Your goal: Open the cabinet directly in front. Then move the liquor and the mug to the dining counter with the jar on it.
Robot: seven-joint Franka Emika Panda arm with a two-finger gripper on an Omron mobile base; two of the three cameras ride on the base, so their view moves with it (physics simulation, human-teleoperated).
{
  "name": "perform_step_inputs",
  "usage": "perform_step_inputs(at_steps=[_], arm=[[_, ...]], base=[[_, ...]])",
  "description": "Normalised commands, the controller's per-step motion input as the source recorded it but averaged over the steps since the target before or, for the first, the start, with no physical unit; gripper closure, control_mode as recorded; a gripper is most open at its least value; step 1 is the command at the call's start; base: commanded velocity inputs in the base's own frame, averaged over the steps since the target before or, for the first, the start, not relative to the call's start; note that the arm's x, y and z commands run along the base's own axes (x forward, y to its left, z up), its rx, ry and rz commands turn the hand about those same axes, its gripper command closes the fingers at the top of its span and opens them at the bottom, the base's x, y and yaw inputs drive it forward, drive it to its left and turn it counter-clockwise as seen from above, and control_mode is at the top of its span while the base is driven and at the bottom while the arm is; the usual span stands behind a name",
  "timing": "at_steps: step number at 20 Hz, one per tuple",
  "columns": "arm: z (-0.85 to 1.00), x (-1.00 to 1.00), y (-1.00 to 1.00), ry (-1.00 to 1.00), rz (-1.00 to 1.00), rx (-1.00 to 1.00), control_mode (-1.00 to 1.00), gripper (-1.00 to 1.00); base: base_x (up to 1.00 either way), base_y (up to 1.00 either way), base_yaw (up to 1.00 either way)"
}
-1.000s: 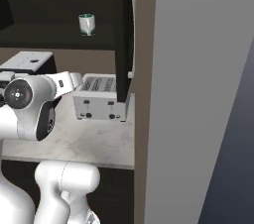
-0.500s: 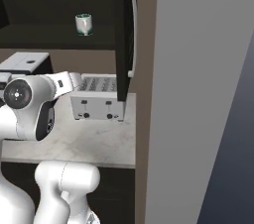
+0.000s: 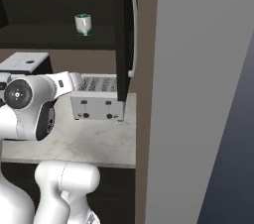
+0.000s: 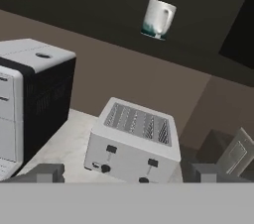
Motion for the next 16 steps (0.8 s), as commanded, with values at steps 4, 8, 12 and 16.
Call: perform_step_inputs(at_steps=[4, 8, 12, 16], arm=[[0.42, 0.0, 0.0, 0.0, -0.04, 0.0, -1.0, -1.0], [0.51, 0.0, 0.0, 0.0, -0.13, 0.0, -1.0, -1.0], [0.48, 0.0, -0.09, 0.0, -0.09, 0.0, -1.0, -1.0], [0.41, 0.0, -0.2, 0.0, -0.05, 0.01, -1.0, -1.0]], base=[[0.0, 0.0, 0.0], [0.0, 0.0, 0.0], [0.0, 0.0, 0.0], [0.0, 0.0, 0.0]])
